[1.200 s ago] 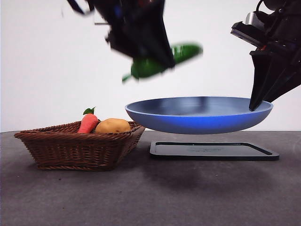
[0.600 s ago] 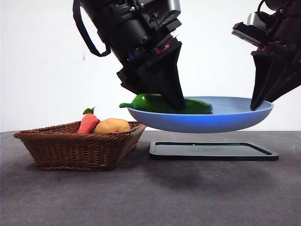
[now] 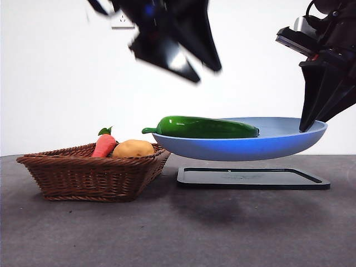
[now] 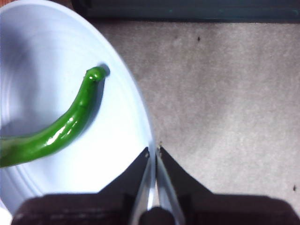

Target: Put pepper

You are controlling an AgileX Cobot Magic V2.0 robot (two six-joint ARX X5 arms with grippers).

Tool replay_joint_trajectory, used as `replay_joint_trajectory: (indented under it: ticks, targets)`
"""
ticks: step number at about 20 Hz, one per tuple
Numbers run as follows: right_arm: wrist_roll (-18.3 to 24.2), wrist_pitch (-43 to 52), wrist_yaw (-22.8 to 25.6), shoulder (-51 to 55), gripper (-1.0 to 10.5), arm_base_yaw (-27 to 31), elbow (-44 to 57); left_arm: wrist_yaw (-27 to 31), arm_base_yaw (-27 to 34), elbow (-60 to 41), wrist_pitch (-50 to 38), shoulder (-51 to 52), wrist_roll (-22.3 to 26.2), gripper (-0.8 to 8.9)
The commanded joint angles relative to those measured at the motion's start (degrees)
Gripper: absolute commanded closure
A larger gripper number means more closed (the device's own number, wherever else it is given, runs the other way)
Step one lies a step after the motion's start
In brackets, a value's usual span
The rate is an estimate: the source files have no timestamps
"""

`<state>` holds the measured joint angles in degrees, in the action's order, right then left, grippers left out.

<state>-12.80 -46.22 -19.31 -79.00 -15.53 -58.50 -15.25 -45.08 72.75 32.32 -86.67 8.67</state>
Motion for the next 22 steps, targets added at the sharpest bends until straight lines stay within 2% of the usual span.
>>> replay_joint_trajectory:
  ticks: [1, 6, 11, 19, 22]
  targets:
    - [-1.5, 0.8, -0.1, -0.5, 9.4, -0.1, -0.9, -0.1, -0.6, 0.9, 0.6, 3.5, -1.0, 5.53]
    - [-3.3, 3.0, -0.1, -2.2, 9.4, 3.1, -1.0, -0.1, -0.6, 0.9, 1.8, 14.3, -1.0, 5.53]
    - [-3.0, 4.3, -0.1, -11.0, 9.4, 8.0, -5.7, 0.0, -0.6, 0.9, 4.1, 23.6, -1.1, 5.53]
    - [-2.6, 5.9, -0.2, -30.1, 9.4, 11.9, -22.5, 0.0, -0.6, 0.9, 7.0, 28.9, -2.8, 5.53]
    - [-2.6, 8.0, -0.3, -34.1, 9.4, 12.2, -25.5, 0.0, -0.6, 0.9, 7.6, 28.9, -3.2, 5.53]
